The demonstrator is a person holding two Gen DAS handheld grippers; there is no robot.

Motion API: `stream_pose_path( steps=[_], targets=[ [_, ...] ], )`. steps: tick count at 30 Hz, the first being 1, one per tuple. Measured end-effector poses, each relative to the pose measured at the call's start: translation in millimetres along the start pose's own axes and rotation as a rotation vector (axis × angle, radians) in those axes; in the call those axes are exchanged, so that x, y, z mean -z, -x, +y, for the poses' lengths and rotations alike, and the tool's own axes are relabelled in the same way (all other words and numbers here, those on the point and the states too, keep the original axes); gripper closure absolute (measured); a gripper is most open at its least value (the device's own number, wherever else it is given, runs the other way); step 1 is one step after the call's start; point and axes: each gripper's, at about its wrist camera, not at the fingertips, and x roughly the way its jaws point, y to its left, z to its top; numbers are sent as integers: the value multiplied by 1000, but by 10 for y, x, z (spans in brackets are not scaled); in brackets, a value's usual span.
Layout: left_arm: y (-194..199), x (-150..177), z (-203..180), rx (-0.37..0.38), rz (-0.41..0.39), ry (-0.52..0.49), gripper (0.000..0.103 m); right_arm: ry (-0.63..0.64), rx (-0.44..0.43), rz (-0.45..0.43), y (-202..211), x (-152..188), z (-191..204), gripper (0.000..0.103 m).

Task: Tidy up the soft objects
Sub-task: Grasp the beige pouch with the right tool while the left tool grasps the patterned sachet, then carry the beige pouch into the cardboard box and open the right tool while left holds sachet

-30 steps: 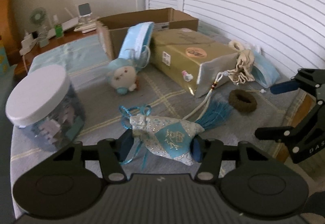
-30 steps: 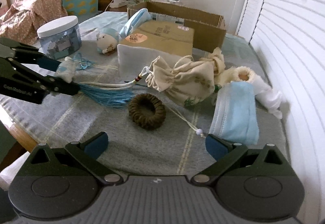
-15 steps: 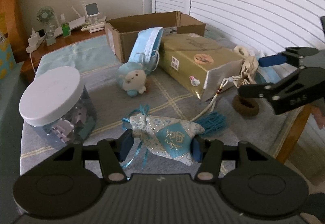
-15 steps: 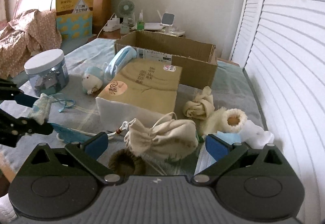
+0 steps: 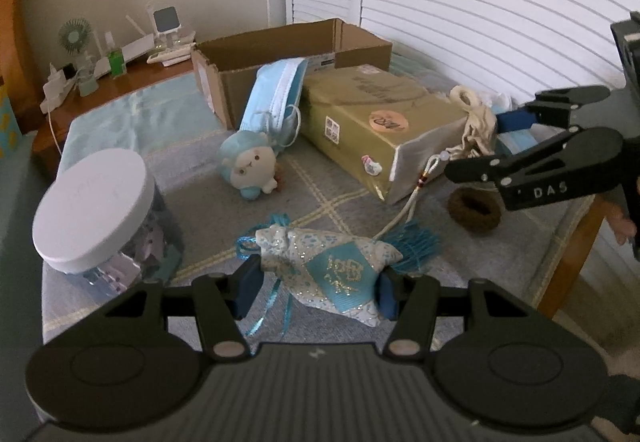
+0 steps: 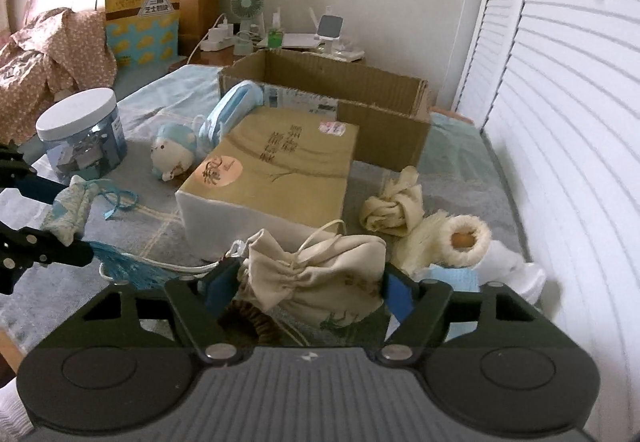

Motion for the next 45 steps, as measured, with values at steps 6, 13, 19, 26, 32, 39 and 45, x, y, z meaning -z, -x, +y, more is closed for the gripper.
stream_pose_path(
  steps=[6,13,19,26,32,39,45],
  targets=[
    [103,-63,-56,0,5,-56,46,-17,3,-16,187,-55,-52,27],
    [195,-124,-107,-3,15,-100,46,-3,-10,-30,398,-210,-40,28],
    [280,-169,-104,6,6,-120,46,-17,-21,-31,553,-417,-77,28],
    [331,-184,-113,12,-25,-131,46,-12,-18,-32,647,-812,-130,28],
    [305,-177,-74,23,-30,-122,46,-12,-5,-62,644,-1221,-207,28],
    [267,-182,5,26,-35,-96,46,-35,-49,-44,462,-1777,-348,28],
    [229,-209,120,24,-47,-48,46,-104,-110,-15,189,-2324,-502,28]
  ],
)
